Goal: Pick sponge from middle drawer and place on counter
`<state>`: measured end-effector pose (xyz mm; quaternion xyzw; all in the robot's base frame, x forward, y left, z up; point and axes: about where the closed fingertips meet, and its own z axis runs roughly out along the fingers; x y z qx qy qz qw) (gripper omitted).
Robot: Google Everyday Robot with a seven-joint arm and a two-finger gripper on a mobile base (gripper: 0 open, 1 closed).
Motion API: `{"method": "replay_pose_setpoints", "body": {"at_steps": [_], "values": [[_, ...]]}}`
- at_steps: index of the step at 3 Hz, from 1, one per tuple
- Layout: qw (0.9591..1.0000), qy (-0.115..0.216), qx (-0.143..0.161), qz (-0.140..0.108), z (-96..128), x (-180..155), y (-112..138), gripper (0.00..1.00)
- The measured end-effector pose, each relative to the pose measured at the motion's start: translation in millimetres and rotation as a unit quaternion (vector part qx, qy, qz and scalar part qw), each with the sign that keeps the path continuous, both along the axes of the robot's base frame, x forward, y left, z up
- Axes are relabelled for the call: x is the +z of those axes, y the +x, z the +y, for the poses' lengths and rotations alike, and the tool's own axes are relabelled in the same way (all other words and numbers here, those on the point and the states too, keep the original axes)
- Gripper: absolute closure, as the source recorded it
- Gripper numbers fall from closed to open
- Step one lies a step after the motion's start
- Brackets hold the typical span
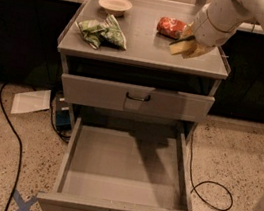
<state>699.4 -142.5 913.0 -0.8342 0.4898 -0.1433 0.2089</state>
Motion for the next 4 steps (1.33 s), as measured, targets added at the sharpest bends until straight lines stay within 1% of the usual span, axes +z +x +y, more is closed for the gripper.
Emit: {"method": "replay_pose_setpoints", "body": {"at_steps": [1, 2, 3, 4], "values": [[1.0, 0.0, 0.0, 0.0, 0.0, 0.0, 0.0, 1.0], [1.0, -0.002, -0.001, -0.006, 0.3, -8.1, 8.0, 1.0], [0.9997, 0.002, -0.014, -0.02, 2.9, -24.2, 32.1, 1.0], [0.9977, 0.03, -0.015, -0.059, 27.9, -39.0, 85.9, 1.0]]}}
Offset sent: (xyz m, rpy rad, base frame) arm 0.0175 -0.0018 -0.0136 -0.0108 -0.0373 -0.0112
